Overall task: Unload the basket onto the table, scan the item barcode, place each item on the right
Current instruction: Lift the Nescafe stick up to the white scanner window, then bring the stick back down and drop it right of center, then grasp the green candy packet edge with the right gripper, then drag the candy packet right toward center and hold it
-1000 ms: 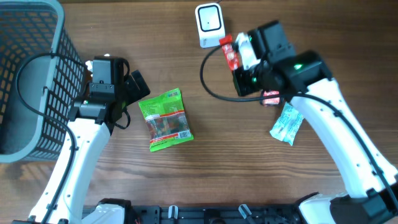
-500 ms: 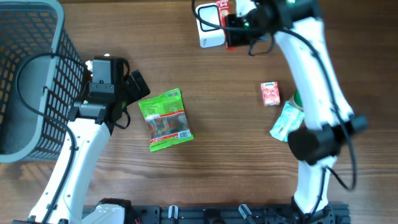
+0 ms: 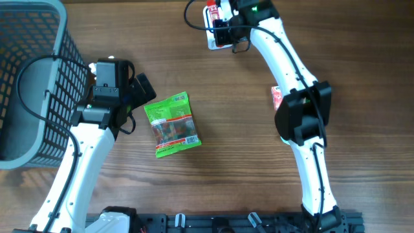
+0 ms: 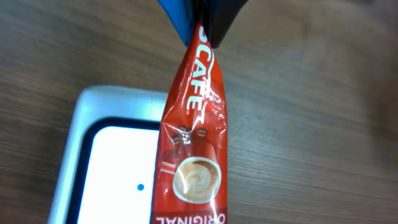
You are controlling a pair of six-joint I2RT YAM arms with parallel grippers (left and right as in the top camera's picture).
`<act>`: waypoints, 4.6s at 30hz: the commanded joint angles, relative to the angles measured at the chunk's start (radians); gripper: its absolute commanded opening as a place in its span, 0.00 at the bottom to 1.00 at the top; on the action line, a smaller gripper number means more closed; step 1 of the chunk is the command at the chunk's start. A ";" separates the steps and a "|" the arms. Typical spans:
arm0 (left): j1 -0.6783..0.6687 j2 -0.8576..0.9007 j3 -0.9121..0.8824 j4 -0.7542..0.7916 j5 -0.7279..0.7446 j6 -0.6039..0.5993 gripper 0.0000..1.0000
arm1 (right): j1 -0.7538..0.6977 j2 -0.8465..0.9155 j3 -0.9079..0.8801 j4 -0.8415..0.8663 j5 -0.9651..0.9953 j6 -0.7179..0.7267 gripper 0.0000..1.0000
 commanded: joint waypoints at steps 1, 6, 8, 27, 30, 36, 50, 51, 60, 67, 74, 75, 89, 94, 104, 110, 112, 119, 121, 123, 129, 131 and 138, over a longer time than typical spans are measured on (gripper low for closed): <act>0.006 0.001 0.008 0.000 -0.010 0.002 1.00 | -0.002 0.048 0.016 0.031 0.043 0.053 0.04; 0.006 0.001 0.008 0.000 -0.010 0.002 1.00 | -0.002 0.068 0.016 0.047 0.074 0.073 0.04; 0.006 0.001 0.008 0.000 -0.010 0.002 1.00 | -0.005 0.070 0.016 0.030 0.070 0.105 0.04; 0.006 0.001 0.008 0.000 -0.010 0.002 1.00 | -0.056 -0.518 0.016 -0.512 0.105 -0.014 0.04; 0.006 0.001 0.008 0.000 -0.010 0.002 1.00 | -0.050 -0.592 0.012 -0.624 0.084 -0.006 0.04; 0.006 0.001 0.008 0.000 -0.010 0.002 1.00 | -0.040 -0.823 -0.261 -0.623 0.074 0.047 0.04; 0.006 0.001 0.008 0.000 -0.010 0.002 1.00 | -0.052 -0.985 -1.472 0.100 0.239 0.102 0.04; 0.006 0.001 0.008 0.000 -0.010 0.002 1.00 | -0.056 -0.963 -1.501 0.141 0.240 0.100 0.04; 0.006 0.001 0.008 0.000 -0.010 0.002 1.00 | -0.070 -0.893 -1.353 0.064 0.275 0.038 0.63; 0.006 0.001 0.008 0.000 -0.010 0.002 1.00 | 0.011 -0.881 -1.177 0.252 -0.305 0.074 0.60; 0.006 0.001 0.008 0.000 -0.010 0.002 1.00 | 0.249 -0.663 -1.177 0.641 -0.305 0.241 0.57; 0.006 0.001 0.008 0.000 -0.010 0.002 1.00 | 0.281 -0.621 -1.177 0.694 -0.305 0.241 0.57; 0.006 0.001 0.008 0.000 -0.010 0.002 1.00 | 0.418 -0.332 -1.177 0.966 -0.240 0.399 0.44; 0.006 0.001 0.008 0.000 -0.010 0.002 1.00 | 0.343 -0.373 -1.177 0.746 -0.121 0.498 0.41; 0.006 0.001 0.008 0.000 -0.010 0.002 1.00 | 0.293 -0.615 -1.177 0.617 -0.113 0.412 0.46; 0.006 0.001 0.008 0.000 -0.010 0.002 1.00 | 0.288 -0.678 -1.177 0.593 -0.079 0.118 0.69; 0.006 0.001 0.008 0.000 -0.010 0.002 1.00 | 0.279 -0.666 -1.177 0.566 -0.012 0.071 0.72; 0.006 0.001 0.008 0.000 -0.010 0.002 1.00 | 0.216 -0.603 -1.177 0.516 0.049 -0.166 0.72; 0.006 0.001 0.008 0.000 -0.010 0.002 1.00 | 0.204 -0.580 -1.177 0.521 0.053 -0.219 0.68; 0.006 0.001 0.008 0.000 -0.010 0.002 1.00 | 0.198 -0.558 -1.178 0.533 0.053 -0.243 0.62; 0.006 0.001 0.008 0.000 -0.010 0.002 1.00 | 0.192 -0.500 -1.178 0.480 0.091 -0.265 0.43; 0.006 0.001 0.008 0.000 -0.010 0.002 1.00 | 0.175 -0.501 -1.178 0.431 0.152 -0.252 0.29; 0.006 0.001 0.008 0.000 -0.010 0.002 1.00 | 0.052 -0.515 -1.178 0.238 0.167 -0.184 0.17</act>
